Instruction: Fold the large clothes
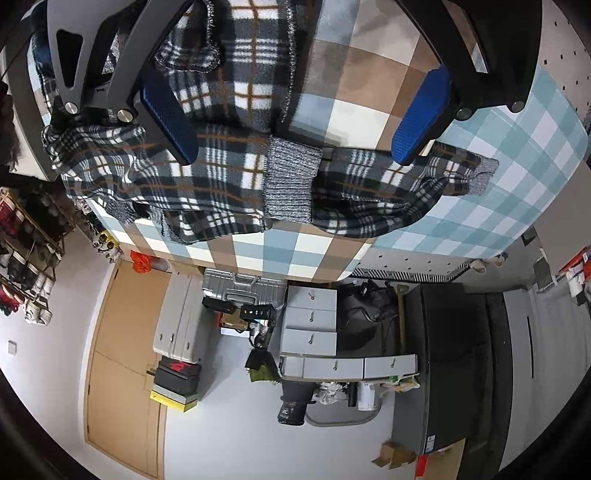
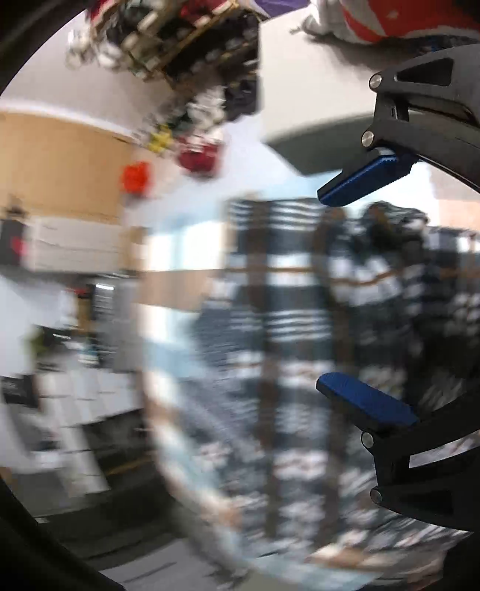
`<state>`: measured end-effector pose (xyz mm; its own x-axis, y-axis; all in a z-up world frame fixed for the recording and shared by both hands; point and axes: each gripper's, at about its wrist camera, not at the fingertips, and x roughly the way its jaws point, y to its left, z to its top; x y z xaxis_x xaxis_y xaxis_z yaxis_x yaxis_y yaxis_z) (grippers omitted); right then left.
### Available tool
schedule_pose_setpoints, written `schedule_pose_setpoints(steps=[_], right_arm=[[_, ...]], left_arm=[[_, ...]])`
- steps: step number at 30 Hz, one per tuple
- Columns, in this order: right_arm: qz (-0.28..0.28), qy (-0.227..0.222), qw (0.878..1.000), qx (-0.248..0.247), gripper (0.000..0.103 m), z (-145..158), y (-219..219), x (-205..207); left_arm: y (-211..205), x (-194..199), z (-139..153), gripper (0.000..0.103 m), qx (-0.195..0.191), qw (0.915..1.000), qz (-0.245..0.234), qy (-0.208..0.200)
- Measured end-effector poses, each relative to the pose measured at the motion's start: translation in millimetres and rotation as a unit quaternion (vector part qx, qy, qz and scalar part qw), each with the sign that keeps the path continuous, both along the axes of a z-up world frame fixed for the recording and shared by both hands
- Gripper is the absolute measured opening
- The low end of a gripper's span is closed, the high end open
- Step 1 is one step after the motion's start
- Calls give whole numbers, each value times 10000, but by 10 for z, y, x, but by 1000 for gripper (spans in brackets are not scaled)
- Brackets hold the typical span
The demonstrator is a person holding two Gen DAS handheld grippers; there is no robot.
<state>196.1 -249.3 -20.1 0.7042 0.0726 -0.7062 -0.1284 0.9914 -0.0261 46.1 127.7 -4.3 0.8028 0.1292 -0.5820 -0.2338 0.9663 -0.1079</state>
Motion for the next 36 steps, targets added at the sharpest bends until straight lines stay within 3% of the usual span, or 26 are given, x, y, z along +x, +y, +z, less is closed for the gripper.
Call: schedule_pose_setpoints(steps=[2,5,9,13,15,17,19,22,26,31,36], right_arm=[[83,325,9990,289,101,-124,33,71],[-51,1069,9941,202,100,-527,-10,233],[-452,1315,9902,-100,101,-756,-120,264],[-517,920,9944,64,100,-466,-115,129],[-443,237,9973,529,101,-81,-21,-28],[-177,-74,9958,890,101,125,138,-112],[248,91,9936,1101,101,252,412,-77],[609,267,9929,986,101,280,783,-36],[684,838,9928,509,101,-139,1185,65],[234,1859,9818,296,101,-905,1336,258],[190,1784,9838,35,103,-924,1434,197]], left_arm=[[36,29,-19,102,-139,9999,36,41],[65,17,-20,102,-219,9997,80,41],[34,-41,32,102,57,9998,124,-127],[31,-57,37,102,148,9998,56,-149],[45,-55,44,102,142,9998,66,-159],[54,-51,45,102,86,9998,82,-160],[63,-56,42,102,4,9998,83,-163],[42,-68,39,102,69,9998,64,-161],[35,-88,48,102,293,9993,107,-207],[150,-92,38,102,28,9998,161,-138],[256,-113,51,102,-52,9998,179,-32]])
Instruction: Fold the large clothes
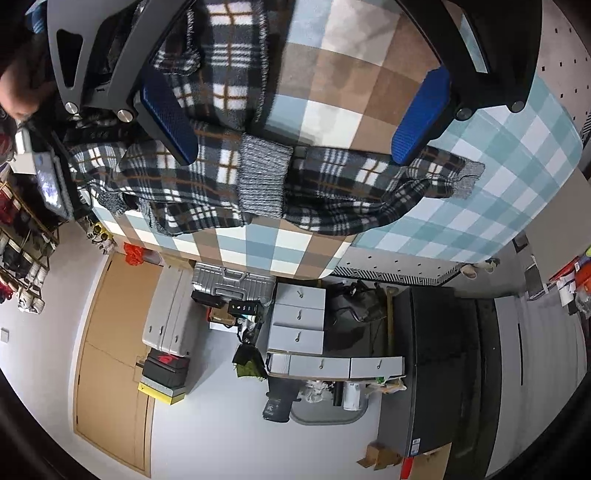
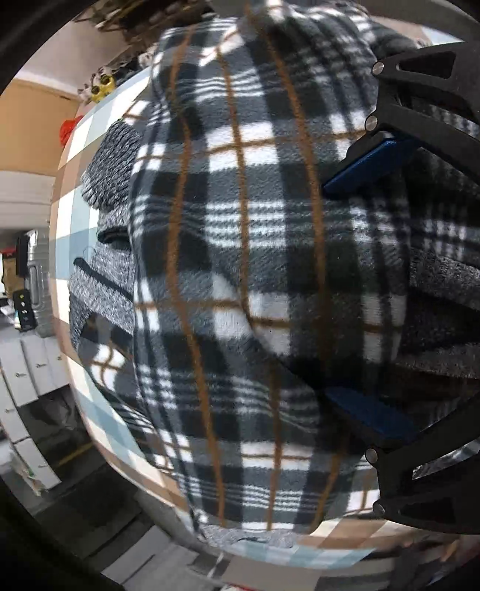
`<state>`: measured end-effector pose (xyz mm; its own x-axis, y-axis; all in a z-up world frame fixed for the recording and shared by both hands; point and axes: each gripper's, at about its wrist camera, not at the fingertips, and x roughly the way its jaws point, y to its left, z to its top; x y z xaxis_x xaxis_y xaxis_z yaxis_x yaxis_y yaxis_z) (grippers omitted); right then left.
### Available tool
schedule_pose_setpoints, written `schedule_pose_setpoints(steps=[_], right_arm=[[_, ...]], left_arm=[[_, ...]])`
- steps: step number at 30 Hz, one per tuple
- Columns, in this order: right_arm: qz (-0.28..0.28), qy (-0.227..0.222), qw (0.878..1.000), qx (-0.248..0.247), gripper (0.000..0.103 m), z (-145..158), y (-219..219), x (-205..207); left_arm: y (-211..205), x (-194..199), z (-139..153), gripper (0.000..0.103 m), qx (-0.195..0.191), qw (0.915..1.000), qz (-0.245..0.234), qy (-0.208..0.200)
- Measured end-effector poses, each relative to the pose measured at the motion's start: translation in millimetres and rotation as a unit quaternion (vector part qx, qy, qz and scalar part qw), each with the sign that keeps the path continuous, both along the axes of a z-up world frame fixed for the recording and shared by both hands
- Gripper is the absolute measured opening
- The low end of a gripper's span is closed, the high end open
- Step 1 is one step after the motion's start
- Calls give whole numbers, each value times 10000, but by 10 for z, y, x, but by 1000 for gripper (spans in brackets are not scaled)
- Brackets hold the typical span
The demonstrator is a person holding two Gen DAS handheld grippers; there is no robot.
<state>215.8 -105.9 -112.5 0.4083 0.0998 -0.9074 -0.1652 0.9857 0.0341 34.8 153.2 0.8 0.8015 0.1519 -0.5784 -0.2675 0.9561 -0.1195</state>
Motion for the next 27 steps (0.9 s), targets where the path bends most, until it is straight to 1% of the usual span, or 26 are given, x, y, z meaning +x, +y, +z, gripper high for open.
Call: schedule_pose_setpoints(steps=[2,3,4,5,6,7,9,10,12,13,14,15,16,18,19,20,21,22,23,24,25,27], right_arm=[[-18,-280,9993,234,103,171,49,-95],[31,-472,9982,380,103,286,76,-192],[79,-569,9973,455,103,355,99,-260],[250,-696,9952,640,103,451,155,-414],[391,-750,9935,758,103,495,222,-503],[586,-832,9907,899,103,548,264,-670],[1032,-1036,9820,1192,103,608,382,-1048],[1184,-1105,9781,1310,103,600,453,-1182],[1453,-1150,9694,1608,103,557,513,-1416],[1569,-1187,9638,1801,103,497,522,-1540],[1685,-1209,9575,2003,103,443,510,-1685],[1768,-1198,9538,2113,103,427,510,-1756],[1871,-1184,9483,2274,103,330,534,-1836],[1961,-1138,9437,2407,103,210,549,-1864],[1947,-1089,9445,2410,103,158,577,-1872],[1903,-1046,9459,2413,103,132,585,-1859],[1868,-997,9458,2462,103,144,592,-1897],[1854,-960,9432,2585,103,156,591,-1884],[1852,-981,9392,2721,103,178,597,-1870],[1838,-1050,9358,2818,103,206,602,-1859],[1822,-1090,9349,2844,103,232,593,-1875],[1743,-1184,9356,2833,103,289,590,-1863]], left_arm=[[99,-19,14,102,-108,9999,22,27],[160,-30,27,102,-225,9997,-16,43],[254,-58,63,102,-462,9988,-132,4],[353,-114,104,102,-771,9966,-244,-131],[508,-211,157,102,-992,9941,-247,-372],[615,-260,185,102,-1017,9938,-139,-417],[935,-320,202,102,-1058,9940,147,-249],[1080,-340,188,102,-1120,9934,172,-175],[1464,-389,109,102,-1328,9905,358,9],[1701,-417,45,102,-1561,9863,517,87],[1948,-468,-27,102,-1983,9784,569,-96],[2168,-521,-112,102,-2417,9686,471,-341],[2409,-540,-235,102,-2813,9578,512,-313],[2804,-504,-525,102,-3326,9362,1119,169],[2971,-472,-698,102,-3611,9226,1310,362],[3106,-432,-878,102,-3924,9075,1415,485],[3184,-390,-1010,102,-4164,8953,1466,588],[3252,-344,-1143,102,-4372,8833,1553,670],[3296,-306,-1238,102,-4490,8748,1688,681],[3314,-273,-1288,102,-4503,8722,1800,641],[3320,-205,-1344,102,-4511,8725,1792,561],[3315,-71,-1447,102,-4691,8666,1616,526]])
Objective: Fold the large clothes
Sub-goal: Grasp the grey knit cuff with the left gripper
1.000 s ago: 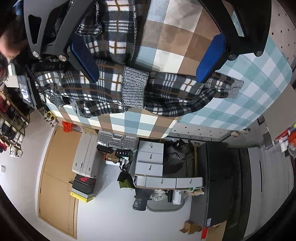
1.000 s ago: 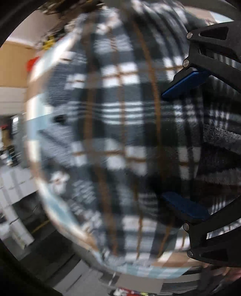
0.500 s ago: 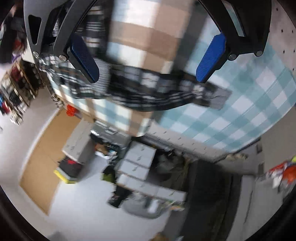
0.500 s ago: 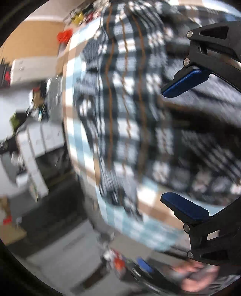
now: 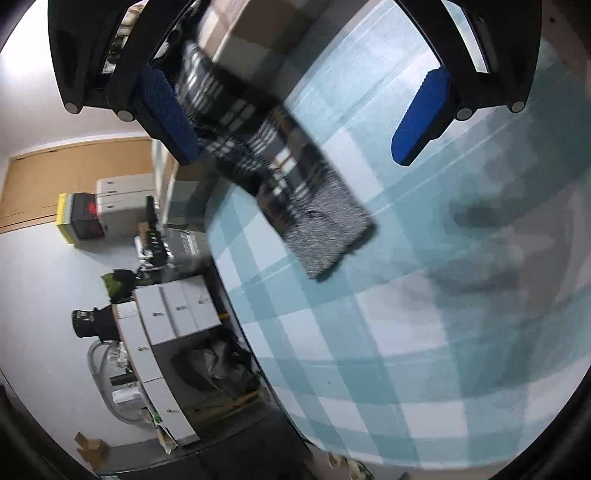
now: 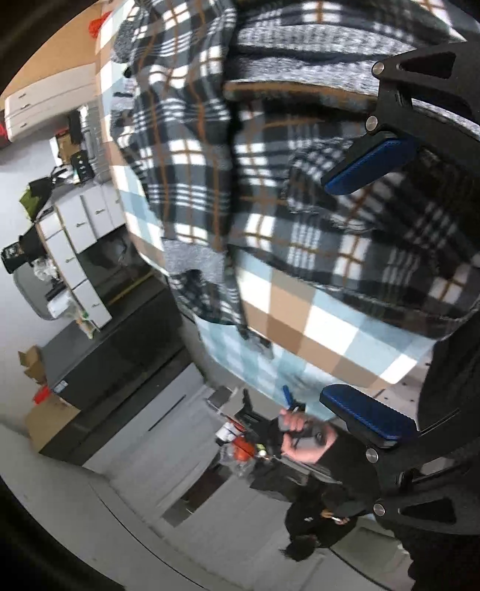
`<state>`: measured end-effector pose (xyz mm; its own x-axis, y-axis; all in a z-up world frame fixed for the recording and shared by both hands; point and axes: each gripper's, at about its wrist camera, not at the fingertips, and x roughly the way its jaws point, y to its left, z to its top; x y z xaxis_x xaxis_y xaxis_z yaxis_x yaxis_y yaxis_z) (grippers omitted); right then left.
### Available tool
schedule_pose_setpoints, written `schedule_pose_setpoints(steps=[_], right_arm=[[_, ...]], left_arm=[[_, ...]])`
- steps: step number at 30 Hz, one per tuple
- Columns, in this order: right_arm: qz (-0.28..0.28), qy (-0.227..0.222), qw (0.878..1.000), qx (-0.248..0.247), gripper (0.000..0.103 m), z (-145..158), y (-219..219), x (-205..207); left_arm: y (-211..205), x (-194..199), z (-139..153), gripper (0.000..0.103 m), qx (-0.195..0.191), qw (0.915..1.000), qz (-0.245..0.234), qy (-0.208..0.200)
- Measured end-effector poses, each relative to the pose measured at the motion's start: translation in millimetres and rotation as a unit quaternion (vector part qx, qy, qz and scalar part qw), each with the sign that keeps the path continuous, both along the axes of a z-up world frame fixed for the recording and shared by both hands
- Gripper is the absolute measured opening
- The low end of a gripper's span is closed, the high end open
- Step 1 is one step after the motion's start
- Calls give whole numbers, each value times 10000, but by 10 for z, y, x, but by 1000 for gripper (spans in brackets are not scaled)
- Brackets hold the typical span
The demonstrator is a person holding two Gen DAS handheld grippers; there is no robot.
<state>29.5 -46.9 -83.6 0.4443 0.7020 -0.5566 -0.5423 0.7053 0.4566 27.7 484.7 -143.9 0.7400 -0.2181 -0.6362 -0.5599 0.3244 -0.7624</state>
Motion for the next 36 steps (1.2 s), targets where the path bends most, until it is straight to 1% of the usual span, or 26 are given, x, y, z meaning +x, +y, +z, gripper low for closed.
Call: schedule_pose_setpoints(steps=[1,2,5,7,8,11,12,15,17,20,22,23,25,26,27,28,29,30,31,32,33,35,36], right_arm=[[-18,-1,10000,78,103,10,-4,11],[-9,19,9999,150,103,13,-16,21],[-16,139,9996,227,103,-3,-36,64],[-58,238,9995,212,103,-23,-53,89],[-97,273,9994,170,103,-32,-50,103],[-80,272,9994,191,103,-30,-39,106],[-56,265,9994,233,103,-20,-35,99],[52,288,9993,236,103,-4,5,83],[82,248,9994,233,103,8,20,58],[159,182,9995,188,103,14,45,12],[210,167,9995,178,103,13,47,-17],[232,146,9995,165,103,13,55,-32],[270,114,9994,156,103,20,61,-46],[269,92,9995,151,103,23,63,-48],[260,66,9995,145,103,23,60,-51],[244,73,9996,142,103,19,61,-43],[231,100,9996,143,103,10,55,-38],[222,141,9995,164,103,-1,47,-28],[217,157,9995,177,103,-4,47,-19],[201,165,9995,172,103,-9,43,-9],[172,162,9996,152,103,-11,41,-1],[153,163,9996,167,103,-8,29,10],[136,159,9996,183,103,-7,20,14]], left_arm=[[-24,89,-65,102,-84,9999,-105,43],[36,163,-109,102,-125,9997,-172,137],[70,302,-254,102,-208,9987,-314,355],[66,341,-346,102,-482,9973,-436,337],[74,331,-351,102,-523,9970,-491,283],[44,352,-331,102,-417,9964,-713,216],[79,337,-332,102,-420,9963,-716,224],[138,332,-422,101,-668,9955,-638,215],[197,291,-434,94,-740,9959,-499,118],[265,279,-432,90,-773,9962,-401,44],[289,295,-432,81,-765,9965,-334,64],[298,309,-436,79,-763,9966,-312,66],[302,339,-440,69,-726,9972,-154,103],[297,362,-435,68,-683,9975,-112,143],[282,397,-411,66,-538,9983,-101,215],[271,438,-367,62,-314,9987,-43,390],[246,512,-352,61,-194,9985,-31,510],[230,571,-331,51,-43,9979,-51,647],[217,635,-323,29,176,9959,-53,882],[214,662,-343,16,276,9941,-31,1050],[217,685,-374,4,292,9930,-11,1148],[227,695,-397,3,354,9938,46,1049],[218,704,-390,1,497,9932,19,1053]])
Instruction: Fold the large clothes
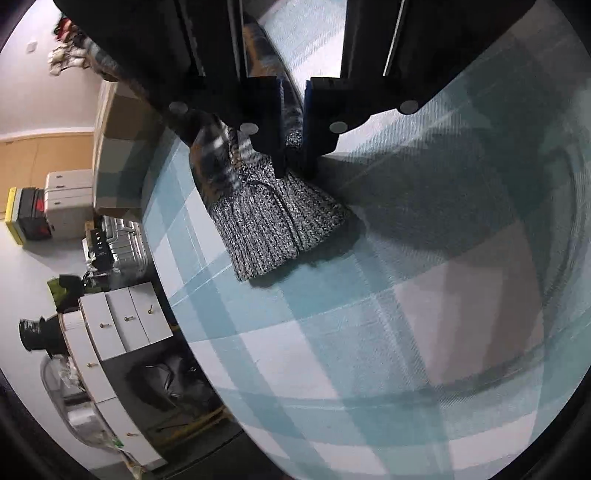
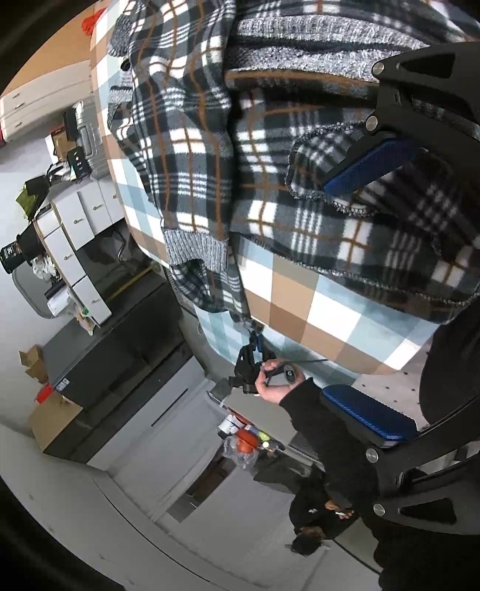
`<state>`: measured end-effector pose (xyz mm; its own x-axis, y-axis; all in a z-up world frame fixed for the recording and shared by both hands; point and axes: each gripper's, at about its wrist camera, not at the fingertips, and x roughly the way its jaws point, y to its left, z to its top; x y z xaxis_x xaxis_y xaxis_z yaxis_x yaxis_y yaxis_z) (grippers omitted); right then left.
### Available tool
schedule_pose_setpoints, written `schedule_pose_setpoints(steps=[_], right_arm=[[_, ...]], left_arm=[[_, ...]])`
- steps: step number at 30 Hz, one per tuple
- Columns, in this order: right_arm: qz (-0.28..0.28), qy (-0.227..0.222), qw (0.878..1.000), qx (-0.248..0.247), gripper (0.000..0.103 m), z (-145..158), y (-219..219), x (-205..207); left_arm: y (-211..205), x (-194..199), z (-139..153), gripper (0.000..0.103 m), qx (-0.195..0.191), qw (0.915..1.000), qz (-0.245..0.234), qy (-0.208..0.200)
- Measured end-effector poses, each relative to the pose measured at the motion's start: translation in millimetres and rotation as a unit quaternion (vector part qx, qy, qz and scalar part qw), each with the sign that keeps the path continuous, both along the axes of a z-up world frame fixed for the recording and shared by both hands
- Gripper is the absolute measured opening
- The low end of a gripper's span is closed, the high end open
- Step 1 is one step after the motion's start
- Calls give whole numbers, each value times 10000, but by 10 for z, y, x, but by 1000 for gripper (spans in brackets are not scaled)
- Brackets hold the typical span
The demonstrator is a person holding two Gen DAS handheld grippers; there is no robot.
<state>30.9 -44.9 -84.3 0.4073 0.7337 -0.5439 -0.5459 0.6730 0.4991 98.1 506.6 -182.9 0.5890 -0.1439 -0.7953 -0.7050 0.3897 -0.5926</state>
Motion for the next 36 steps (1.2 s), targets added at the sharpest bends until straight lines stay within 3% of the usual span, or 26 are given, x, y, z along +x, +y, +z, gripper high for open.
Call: schedule_pose_setpoints(steps=[3,7,8,9,13,23,30,36], right_arm=[[-23,2,10000,10,103,3,-9,13],[-28,23,10000,31,103,4,-12,29],[-32,21,10000,36,103,6,-12,28],[-37,25,10000,58,103,7,-15,31],[-25,10,9999,126,103,16,-32,19],[-83,-127,9995,279,103,79,-82,-19],[-125,-184,9982,559,103,165,-194,-46],[-259,-264,9980,507,103,213,-244,-97]], left_arm=[[-23,2,24,1,322,9995,-67,39],[29,-79,129,0,413,9990,-2,-180],[34,-72,181,0,498,9966,100,-654],[49,-86,221,0,572,9959,103,-698],[135,-87,453,0,928,9935,89,-656],[27,-88,1223,0,1451,9824,-44,-1176],[-228,-178,1921,0,1939,9655,-290,-1711],[-962,-111,2601,0,2161,9391,-1050,-2457]])
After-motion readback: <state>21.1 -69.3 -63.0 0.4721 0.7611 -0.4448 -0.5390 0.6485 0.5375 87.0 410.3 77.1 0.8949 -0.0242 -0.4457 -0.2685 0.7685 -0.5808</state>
